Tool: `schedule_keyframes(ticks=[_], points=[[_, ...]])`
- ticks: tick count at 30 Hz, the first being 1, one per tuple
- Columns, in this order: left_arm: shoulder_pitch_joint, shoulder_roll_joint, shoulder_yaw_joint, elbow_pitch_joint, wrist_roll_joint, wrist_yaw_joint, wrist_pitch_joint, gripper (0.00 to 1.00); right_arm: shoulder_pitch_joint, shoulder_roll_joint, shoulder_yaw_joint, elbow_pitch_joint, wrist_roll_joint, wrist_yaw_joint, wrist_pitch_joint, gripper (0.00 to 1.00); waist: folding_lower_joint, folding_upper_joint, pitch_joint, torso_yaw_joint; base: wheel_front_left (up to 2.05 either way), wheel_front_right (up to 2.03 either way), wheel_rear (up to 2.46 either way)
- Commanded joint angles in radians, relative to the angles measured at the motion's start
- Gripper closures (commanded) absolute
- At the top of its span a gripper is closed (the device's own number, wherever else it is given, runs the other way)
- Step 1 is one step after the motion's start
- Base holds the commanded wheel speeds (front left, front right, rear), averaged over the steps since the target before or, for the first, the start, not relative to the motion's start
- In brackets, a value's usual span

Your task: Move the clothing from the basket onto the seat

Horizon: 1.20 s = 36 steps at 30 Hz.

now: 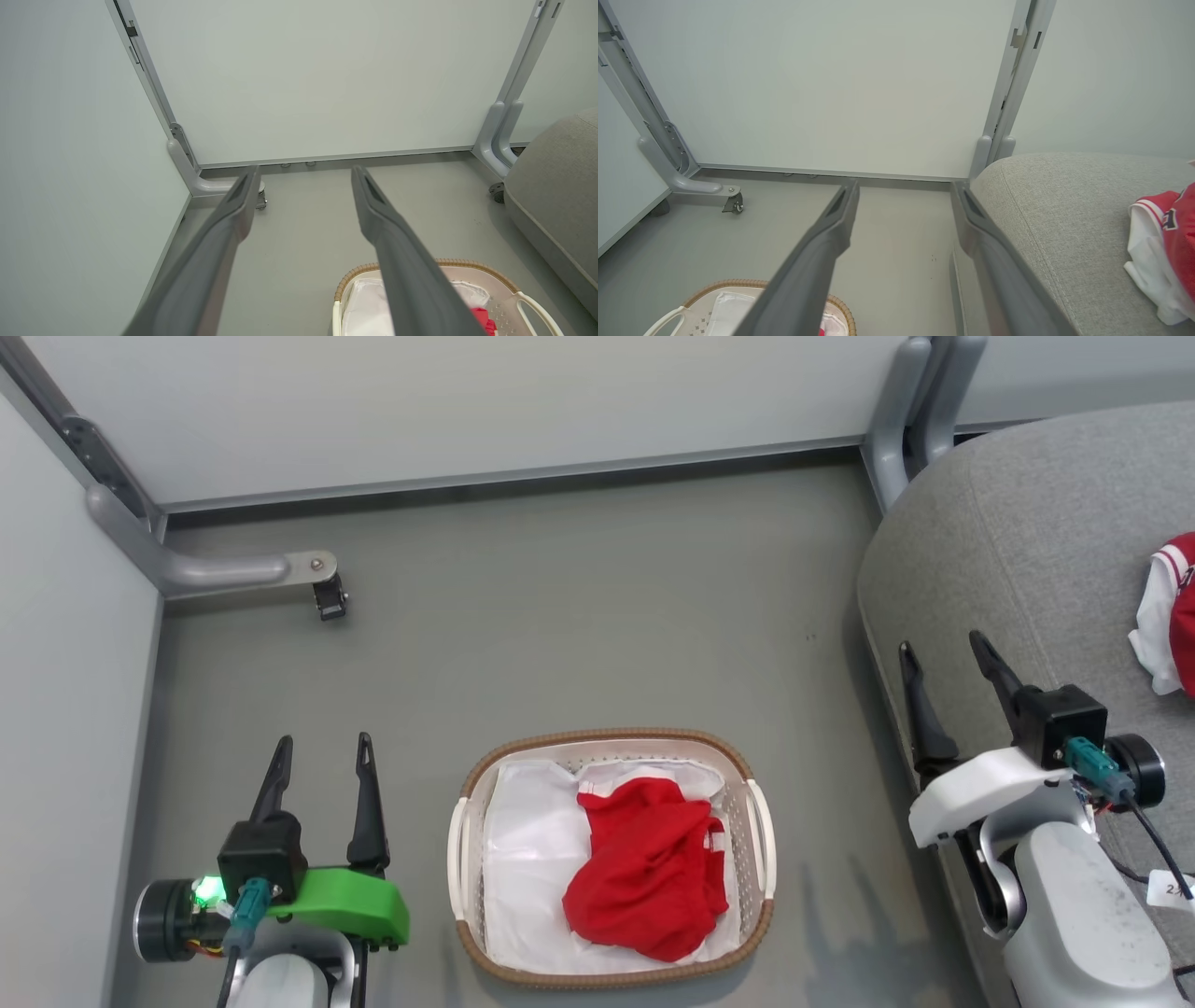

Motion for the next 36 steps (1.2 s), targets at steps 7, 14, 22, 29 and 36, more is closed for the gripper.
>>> schedule_keyframes(ticks=[7,14,22,29,36], points=[[0.076,0.002,0.014,-0.021,-0.010,-0.002,0.000,0.00,0.085,0.017,0.013,-0.011,0.009,-0.001,-0.002,0.00,0.0000,0.0000,-0.078,-0.010,0.00,0.00,0.00],[0.149,0.002,0.031,-0.062,-0.021,-0.013,0.000,0.00,0.147,0.031,0.027,-0.031,0.016,-0.001,-0.002,0.00,0.0000,0.0000,-0.119,-0.020,0.00,0.00,0.00],[0.195,0.002,0.046,-0.099,-0.018,-0.018,0.000,0.00,0.191,0.044,0.016,-0.071,0.030,-0.001,-0.002,0.00,0.0000,0.0000,-0.142,-0.027,0.00,0.00,0.00],[0.201,0.002,0.041,-0.101,-0.024,-0.018,0.000,0.00,0.203,0.048,0.016,-0.079,0.030,-0.001,-0.002,0.00,0.0000,0.0000,-0.148,-0.031,0.00,0.00,0.00],[0.191,0.002,0.027,-0.087,-0.027,-0.021,0.000,0.00,0.184,0.037,0.036,-0.080,0.027,-0.001,-0.002,0.00,0.0000,0.0000,-0.132,-0.036,0.00,0.00,0.00]])
